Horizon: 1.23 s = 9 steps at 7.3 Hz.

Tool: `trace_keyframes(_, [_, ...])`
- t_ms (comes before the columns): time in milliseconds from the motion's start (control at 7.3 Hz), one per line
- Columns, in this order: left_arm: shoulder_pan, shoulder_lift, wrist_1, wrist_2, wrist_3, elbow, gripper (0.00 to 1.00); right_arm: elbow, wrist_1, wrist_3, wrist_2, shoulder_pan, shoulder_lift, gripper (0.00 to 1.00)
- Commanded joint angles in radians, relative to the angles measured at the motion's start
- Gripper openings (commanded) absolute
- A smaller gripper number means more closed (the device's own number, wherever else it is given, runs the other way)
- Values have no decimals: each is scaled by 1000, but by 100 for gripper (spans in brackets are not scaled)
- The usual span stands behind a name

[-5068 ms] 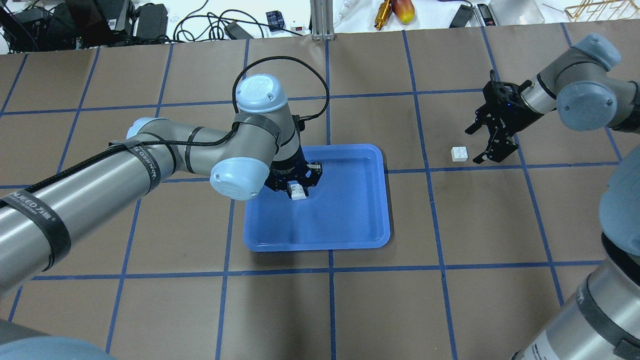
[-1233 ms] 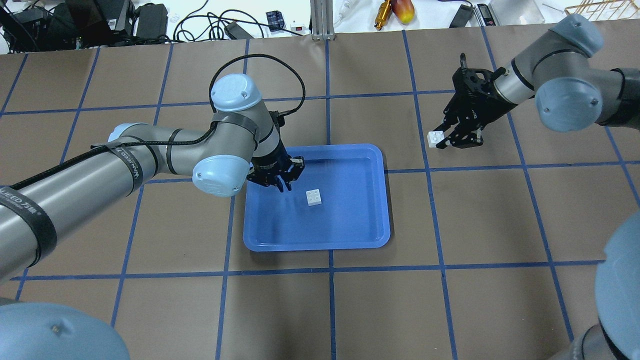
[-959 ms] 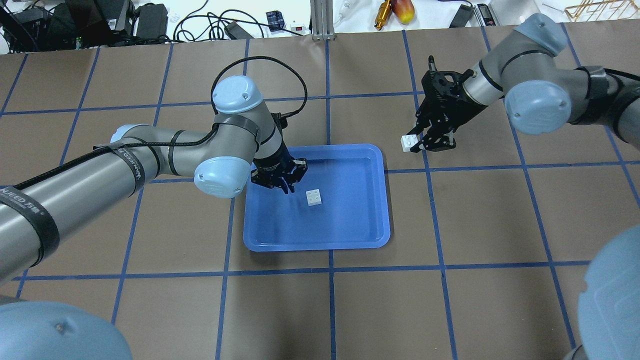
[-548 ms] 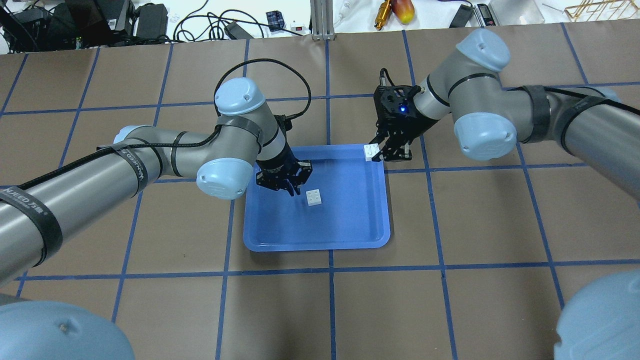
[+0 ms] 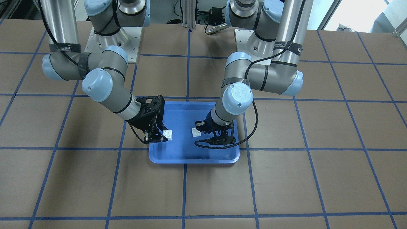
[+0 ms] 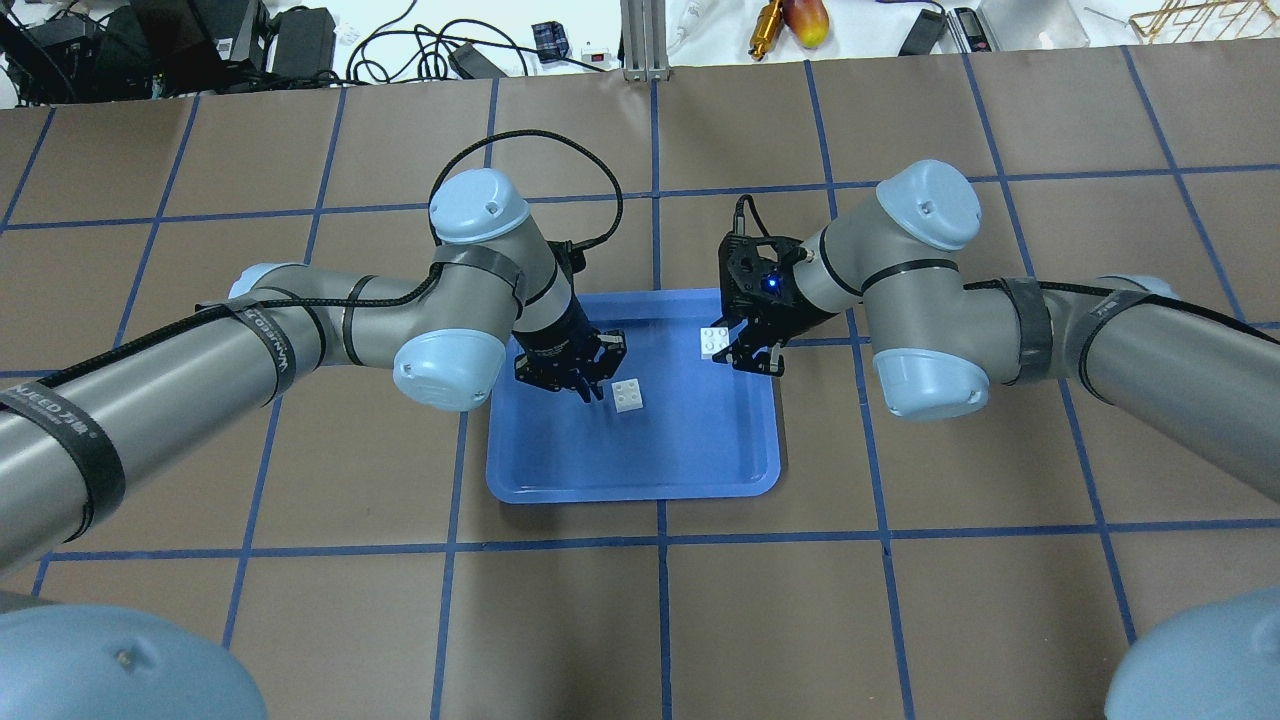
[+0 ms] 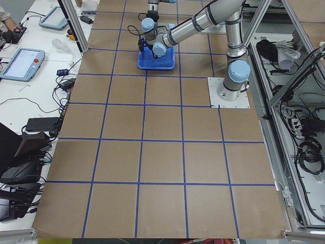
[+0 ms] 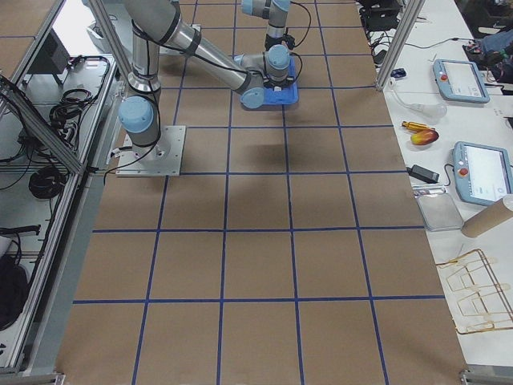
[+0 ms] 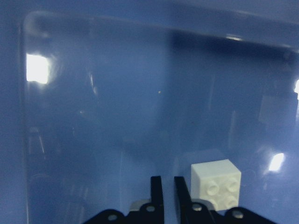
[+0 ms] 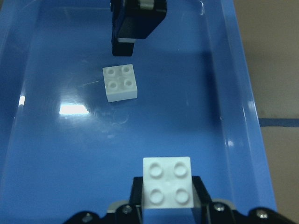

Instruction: Assemble white blocks and place on blue tray

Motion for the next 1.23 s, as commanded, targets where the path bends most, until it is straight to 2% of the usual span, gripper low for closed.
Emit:
trace_keyframes(0, [0, -4, 8, -13, -4, 0, 22, 9, -25, 108, -16, 48, 1, 0])
trace_keyframes(548, [-3, -4, 7, -31, -10, 1, 22, 75, -140, 136, -12, 71, 21, 0])
trace_keyframes(1096, [-3, -5, 8, -33, 0, 4, 22, 75, -159, 143, -3, 74, 42, 0])
